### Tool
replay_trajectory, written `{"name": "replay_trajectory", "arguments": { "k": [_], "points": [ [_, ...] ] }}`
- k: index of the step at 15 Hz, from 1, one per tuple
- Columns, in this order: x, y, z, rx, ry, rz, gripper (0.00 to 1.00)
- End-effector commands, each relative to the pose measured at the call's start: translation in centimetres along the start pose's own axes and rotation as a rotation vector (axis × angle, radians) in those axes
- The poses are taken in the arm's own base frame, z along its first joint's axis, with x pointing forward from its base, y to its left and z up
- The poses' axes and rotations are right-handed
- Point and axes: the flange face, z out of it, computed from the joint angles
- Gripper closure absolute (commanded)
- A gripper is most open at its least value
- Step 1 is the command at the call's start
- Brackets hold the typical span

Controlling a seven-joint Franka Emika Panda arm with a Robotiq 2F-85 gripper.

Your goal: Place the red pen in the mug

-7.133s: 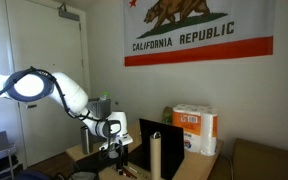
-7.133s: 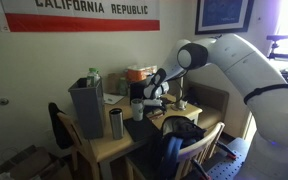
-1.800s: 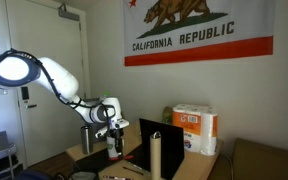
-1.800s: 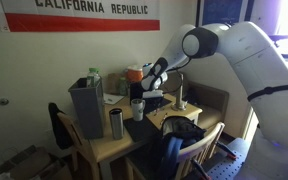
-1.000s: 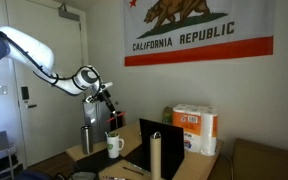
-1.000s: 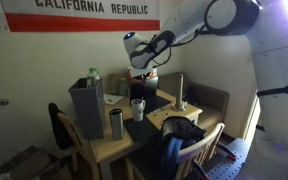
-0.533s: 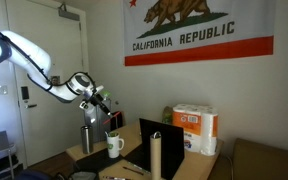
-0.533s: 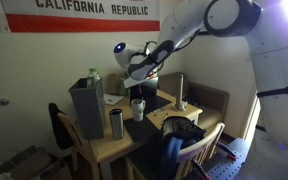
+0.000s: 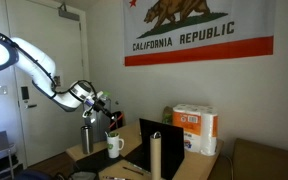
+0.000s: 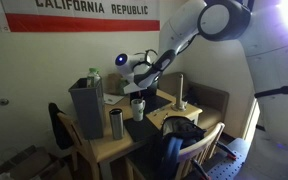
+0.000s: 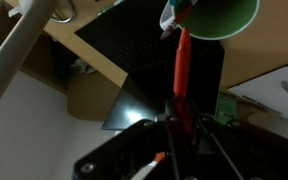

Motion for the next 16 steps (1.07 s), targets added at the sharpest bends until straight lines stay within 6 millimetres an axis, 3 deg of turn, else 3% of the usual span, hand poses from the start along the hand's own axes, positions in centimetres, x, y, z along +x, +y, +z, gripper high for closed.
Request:
{"name": "replay_trajectory", "arguments": {
  "k": [1,9,16],
  "points": [
    [-0.9,-0.7,1.5,0.023,0.069,0.044,0.94],
    [-4.2,-2.5,4.4,0.052,0.209,0.069,0.94],
    [-5.5,-2.2,5.4,0.072,0.238,0.059,0.94]
  ]
}}
